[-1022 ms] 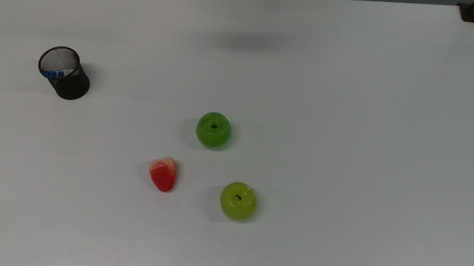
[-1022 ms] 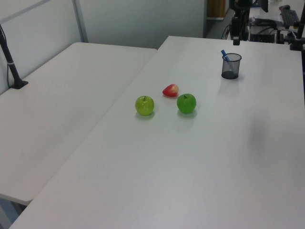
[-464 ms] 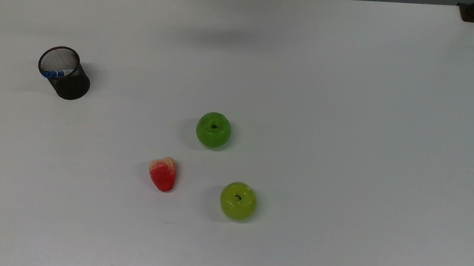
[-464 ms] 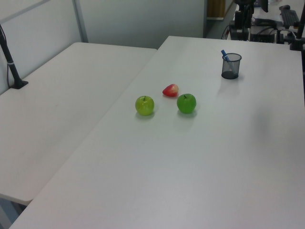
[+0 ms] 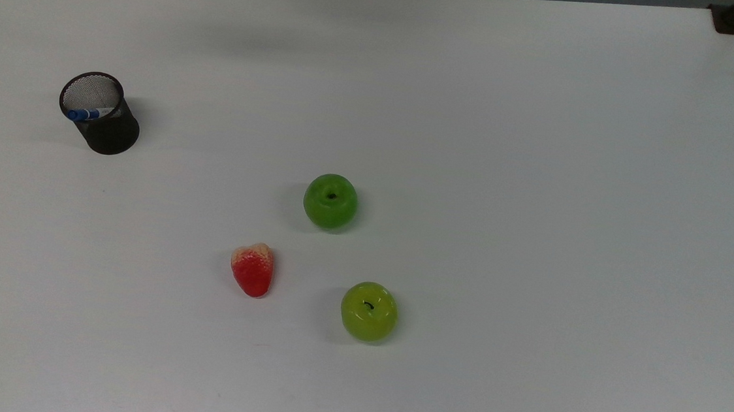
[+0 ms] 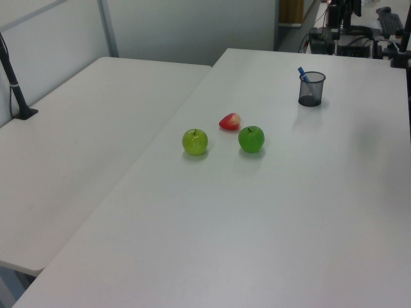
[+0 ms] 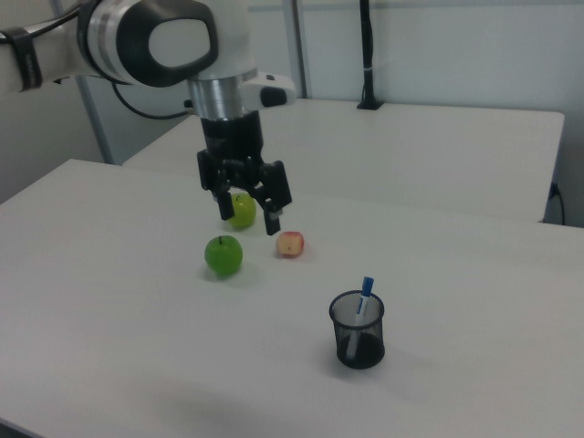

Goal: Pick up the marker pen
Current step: 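Move the open gripper over the black mesh pen cup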

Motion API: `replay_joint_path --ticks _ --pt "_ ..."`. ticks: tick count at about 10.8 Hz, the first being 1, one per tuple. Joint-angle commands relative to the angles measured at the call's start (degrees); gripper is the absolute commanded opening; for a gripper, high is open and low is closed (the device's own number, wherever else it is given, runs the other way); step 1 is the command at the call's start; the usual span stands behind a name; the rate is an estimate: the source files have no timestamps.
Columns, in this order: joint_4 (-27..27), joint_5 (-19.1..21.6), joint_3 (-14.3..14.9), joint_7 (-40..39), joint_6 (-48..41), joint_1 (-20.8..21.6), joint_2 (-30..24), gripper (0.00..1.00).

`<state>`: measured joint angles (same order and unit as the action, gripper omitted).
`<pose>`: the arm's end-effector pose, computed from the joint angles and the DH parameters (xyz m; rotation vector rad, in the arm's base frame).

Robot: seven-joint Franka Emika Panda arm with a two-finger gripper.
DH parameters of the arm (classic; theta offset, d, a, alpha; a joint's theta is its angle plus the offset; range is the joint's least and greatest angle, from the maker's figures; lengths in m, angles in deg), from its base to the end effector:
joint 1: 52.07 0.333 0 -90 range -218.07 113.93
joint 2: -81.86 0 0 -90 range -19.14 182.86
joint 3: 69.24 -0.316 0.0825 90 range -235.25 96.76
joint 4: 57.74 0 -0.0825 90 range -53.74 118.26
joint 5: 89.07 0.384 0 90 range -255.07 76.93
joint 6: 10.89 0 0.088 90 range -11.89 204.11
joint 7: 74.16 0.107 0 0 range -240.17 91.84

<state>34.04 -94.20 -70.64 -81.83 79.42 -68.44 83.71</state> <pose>0.5412 -0.1548 0.5927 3.0580 -0.1903 -0.1137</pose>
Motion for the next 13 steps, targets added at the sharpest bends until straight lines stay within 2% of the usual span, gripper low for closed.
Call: replay_joint_path --ticks 1,6,10,13 --pt "-1.61 0.82 -0.09 -3.75 2.40 -2.62 1.75 1.00" --pt "-1.25 0.74 -0.18 -3.93 17.41 -6.04 8.15 1.00" --pt "-1.25 -0.05 -0.18 -3.23 27.27 -5.61 14.83 1.00" --pt "-1.25 -0.06 -0.18 -8.47 32.46 -5.61 18.26 1.00"
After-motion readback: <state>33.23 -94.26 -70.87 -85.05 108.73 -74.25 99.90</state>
